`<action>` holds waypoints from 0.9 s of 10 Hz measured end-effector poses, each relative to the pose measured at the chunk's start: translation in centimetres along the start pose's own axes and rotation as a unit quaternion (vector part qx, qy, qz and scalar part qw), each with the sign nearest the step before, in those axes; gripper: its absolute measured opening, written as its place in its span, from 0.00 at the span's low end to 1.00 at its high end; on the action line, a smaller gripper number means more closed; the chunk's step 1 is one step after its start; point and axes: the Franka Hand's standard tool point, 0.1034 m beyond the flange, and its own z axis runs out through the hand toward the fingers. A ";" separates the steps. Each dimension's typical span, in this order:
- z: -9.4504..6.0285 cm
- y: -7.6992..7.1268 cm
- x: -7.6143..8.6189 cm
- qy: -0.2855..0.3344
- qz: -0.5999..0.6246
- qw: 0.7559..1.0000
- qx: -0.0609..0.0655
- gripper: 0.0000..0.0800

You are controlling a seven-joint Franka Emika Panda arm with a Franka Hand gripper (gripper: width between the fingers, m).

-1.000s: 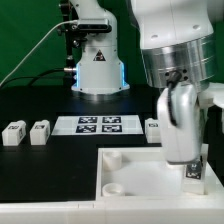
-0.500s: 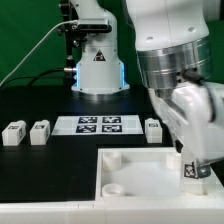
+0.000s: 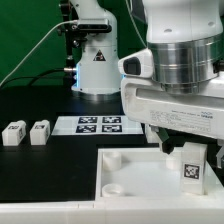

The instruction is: Assemble one leg

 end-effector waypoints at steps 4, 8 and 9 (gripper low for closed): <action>0.1 -0.4 -0.2 0.004 0.022 1.000 0.002 0.48; 0.1 -0.5 -0.2 -0.001 0.249 0.968 0.008 0.37; 0.1 -0.5 -0.2 -0.003 0.307 0.952 0.008 0.37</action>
Offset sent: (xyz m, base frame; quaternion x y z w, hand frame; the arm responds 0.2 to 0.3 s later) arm 0.0000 0.0000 0.0000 0.0000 0.0000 0.2667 0.9638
